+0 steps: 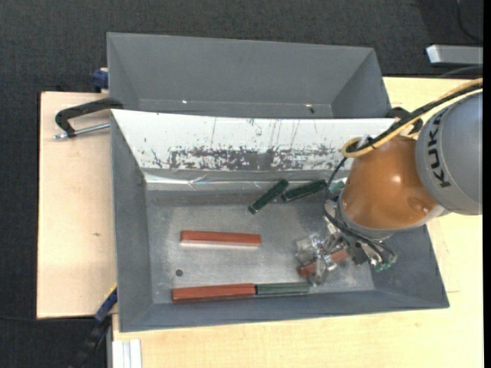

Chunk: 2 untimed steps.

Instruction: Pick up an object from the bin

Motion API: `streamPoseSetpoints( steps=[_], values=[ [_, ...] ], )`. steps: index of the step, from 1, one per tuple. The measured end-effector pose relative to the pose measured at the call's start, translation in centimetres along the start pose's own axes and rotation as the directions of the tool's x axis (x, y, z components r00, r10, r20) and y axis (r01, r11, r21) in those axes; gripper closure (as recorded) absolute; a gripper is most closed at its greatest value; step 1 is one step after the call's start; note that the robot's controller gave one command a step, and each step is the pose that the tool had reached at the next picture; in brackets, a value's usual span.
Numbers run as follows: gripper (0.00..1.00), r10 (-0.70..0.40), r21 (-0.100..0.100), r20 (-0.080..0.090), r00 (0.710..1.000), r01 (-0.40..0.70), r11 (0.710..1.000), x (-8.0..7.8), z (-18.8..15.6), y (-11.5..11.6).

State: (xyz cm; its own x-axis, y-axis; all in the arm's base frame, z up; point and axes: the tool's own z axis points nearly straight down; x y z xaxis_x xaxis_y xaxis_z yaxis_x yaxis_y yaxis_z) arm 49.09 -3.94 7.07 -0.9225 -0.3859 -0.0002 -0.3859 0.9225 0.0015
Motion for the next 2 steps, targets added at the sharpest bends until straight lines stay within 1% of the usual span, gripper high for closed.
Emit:
streamPoseSetpoints(
  steps=[1, 2],
  values=[
    [1.00, 0.000, 0.000, 0.000, 1.000, 0.000, 1.000, 0.00, -0.01, 0.00],
    [1.00, -0.001, -0.002, -0.004, 1.000, 0.001, 1.000, 0.13, -0.61, 0.10]
  ],
)
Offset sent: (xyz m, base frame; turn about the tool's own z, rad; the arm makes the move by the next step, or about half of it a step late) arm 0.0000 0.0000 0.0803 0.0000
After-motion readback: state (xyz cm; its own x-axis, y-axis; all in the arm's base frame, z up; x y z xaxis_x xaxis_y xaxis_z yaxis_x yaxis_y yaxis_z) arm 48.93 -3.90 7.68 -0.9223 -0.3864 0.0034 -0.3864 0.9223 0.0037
